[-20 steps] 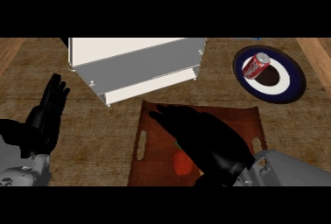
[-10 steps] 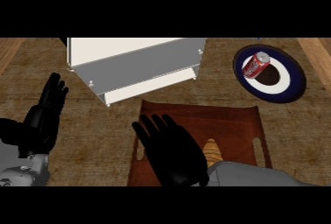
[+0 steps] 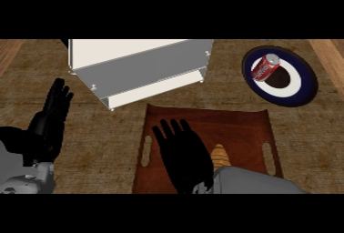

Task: Pick the bell pepper from the tray and place it in the tiered shelf

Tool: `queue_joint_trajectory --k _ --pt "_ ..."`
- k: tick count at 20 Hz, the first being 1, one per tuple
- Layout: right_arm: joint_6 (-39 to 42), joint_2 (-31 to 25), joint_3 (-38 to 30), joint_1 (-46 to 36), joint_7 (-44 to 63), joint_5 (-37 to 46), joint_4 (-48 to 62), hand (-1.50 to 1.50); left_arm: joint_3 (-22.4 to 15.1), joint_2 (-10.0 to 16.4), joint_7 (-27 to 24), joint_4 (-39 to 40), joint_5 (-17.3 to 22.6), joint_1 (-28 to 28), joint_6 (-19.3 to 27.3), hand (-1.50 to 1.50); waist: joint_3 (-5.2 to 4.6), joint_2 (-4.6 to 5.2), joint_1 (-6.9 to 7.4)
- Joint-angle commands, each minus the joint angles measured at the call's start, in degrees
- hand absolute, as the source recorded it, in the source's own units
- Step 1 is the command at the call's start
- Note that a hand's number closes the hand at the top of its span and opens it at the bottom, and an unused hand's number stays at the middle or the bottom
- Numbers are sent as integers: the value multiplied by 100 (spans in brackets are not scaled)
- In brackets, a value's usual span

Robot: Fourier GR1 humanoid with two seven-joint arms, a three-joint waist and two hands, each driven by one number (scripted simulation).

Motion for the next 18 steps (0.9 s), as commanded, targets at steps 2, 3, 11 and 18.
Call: queue_joint_trajectory --k 2,3,11,18 --pt "377 211 -7 458 511 495 -165 -150 175 15 319 18 -110 -283 -21 0 3 5 -20" --pt "126 -144 67 739 88 654 36 -150 214 -8 -72 -101 11 106 -178 0 3 6 -1" --pt "401 229 -274 1142 -535 1327 581 -150 415 -147 -208 256 -29 38 -536 0 2 17 3" --pt "621 578 -650 1724 -1044 2048 559 -150 271 -501 -13 47 -578 15 -353 0 4 11 2"
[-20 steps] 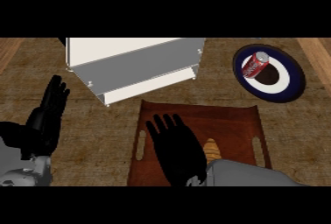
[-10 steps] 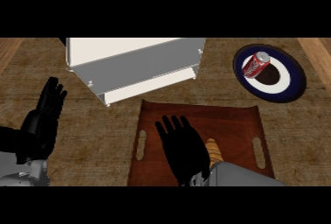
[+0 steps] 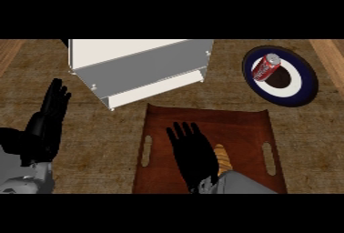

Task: Pick the bell pepper from the tray and place it in the tiered shelf

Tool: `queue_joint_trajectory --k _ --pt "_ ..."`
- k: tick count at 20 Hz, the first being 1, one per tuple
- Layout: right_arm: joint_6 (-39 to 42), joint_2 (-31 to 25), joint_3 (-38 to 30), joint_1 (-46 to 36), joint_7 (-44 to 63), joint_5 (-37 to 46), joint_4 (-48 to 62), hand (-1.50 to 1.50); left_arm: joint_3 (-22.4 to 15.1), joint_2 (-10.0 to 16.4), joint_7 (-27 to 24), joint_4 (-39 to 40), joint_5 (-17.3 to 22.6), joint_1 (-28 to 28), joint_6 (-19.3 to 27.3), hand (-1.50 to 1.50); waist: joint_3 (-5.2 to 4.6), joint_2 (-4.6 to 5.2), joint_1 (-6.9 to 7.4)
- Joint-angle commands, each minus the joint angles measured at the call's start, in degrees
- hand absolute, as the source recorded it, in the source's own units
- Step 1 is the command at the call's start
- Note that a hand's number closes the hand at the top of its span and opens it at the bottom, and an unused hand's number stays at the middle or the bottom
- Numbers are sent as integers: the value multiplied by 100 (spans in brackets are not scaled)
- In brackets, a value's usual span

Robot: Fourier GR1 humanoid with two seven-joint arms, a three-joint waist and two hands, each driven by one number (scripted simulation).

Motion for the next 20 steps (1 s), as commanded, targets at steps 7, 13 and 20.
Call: queue_joint_trajectory --k 7,13,20 --pt "-63 488 -482 547 -1050 962 775 -150 149 -218 155 -367 -219 313 -225 0 1 0 21" --pt "418 965 -718 721 -988 1328 956 -150 286 -309 405 -269 -382 -23 -307 0 0 -1 5" --pt "-375 551 -502 715 -2211 2065 1684 150 467 -265 476 -301 -340 -107 -451 0 1 6 19"
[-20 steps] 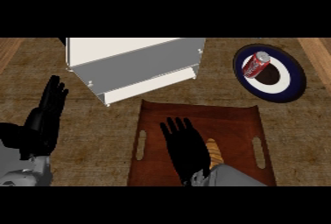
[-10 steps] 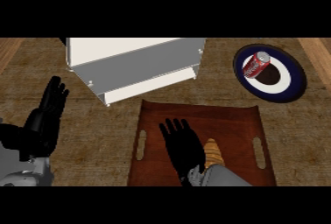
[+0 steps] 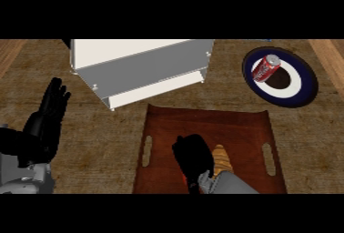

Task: Pick the bell pepper from the tray and place it in the tiered shelf

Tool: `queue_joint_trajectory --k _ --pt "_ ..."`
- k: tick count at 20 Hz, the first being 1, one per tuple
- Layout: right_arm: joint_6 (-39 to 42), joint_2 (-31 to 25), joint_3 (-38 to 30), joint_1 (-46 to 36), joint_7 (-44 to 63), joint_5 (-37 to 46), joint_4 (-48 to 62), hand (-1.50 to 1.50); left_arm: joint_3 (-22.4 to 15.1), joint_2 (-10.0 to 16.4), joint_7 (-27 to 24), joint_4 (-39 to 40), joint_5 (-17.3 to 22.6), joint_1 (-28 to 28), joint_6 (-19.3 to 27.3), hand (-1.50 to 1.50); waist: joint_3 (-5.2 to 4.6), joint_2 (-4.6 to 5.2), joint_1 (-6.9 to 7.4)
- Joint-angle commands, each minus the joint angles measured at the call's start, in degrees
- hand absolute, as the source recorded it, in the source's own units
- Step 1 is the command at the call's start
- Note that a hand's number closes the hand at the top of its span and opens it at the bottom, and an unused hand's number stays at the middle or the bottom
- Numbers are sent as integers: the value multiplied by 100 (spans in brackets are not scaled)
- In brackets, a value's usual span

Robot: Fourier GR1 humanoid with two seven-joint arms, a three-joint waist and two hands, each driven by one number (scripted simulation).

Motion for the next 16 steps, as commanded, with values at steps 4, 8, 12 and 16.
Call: queue_joint_trajectory --k 4,8,12,16 --pt "-700 626 326 -596 905 -139 954 150 68 7 139 -110 -12 -56 -141 0 8 60 123" --pt "-1406 636 874 -767 2037 -924 647 150 -56 -151 -163 98 -44 -66 -186 0 7 75 238" --pt "-1859 639 1119 -1392 2130 -1530 763 150 -244 -297 75 117 -224 -221 -51 0 9 80 229" --pt "-2079 644 1068 -1706 2654 -2150 -127 150 -171 -167 125 -107 -265 -136 -84 0 8 48 226"
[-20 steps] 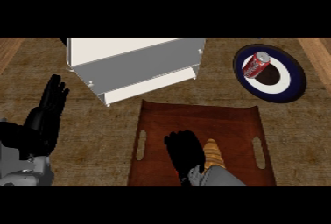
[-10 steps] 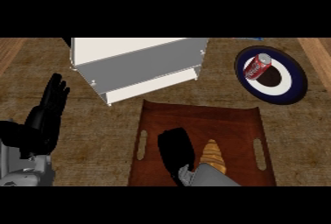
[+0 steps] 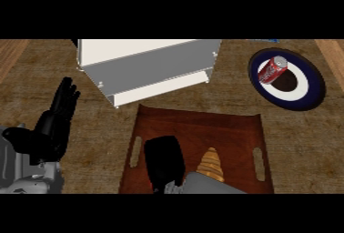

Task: Pick the bell pepper from the tray and place it in the tiered shelf

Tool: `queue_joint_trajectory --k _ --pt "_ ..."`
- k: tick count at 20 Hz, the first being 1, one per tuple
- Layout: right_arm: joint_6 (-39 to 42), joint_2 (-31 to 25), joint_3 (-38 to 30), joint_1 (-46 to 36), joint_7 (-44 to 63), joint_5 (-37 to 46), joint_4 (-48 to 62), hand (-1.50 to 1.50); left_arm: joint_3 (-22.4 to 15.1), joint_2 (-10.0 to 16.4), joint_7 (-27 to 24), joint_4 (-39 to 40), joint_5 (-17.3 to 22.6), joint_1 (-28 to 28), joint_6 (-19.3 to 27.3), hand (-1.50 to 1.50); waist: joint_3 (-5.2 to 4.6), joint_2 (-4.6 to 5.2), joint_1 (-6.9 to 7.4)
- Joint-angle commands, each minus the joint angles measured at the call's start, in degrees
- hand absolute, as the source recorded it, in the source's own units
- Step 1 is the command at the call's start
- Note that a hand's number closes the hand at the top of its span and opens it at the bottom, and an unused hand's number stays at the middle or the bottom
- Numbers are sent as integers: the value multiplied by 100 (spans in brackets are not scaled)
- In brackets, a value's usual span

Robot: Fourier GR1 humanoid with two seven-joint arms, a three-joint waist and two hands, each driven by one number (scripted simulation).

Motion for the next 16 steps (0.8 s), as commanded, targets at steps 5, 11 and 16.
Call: queue_joint_trajectory --k 5,11,16 --pt "-993 81 -118 -920 1112 -745 -1294 150 167 63 140 -50 20 -160 10 0 12 -24 -38" --pt "-1837 81 -846 -1549 1770 -189 -1833 150 271 132 -16 140 13 -17 -49 0 3 -58 -124" --pt "-1184 80 -1423 -2096 2348 436 -1972 150 240 90 193 -53 13 12 -7 0 6 -64 -223"
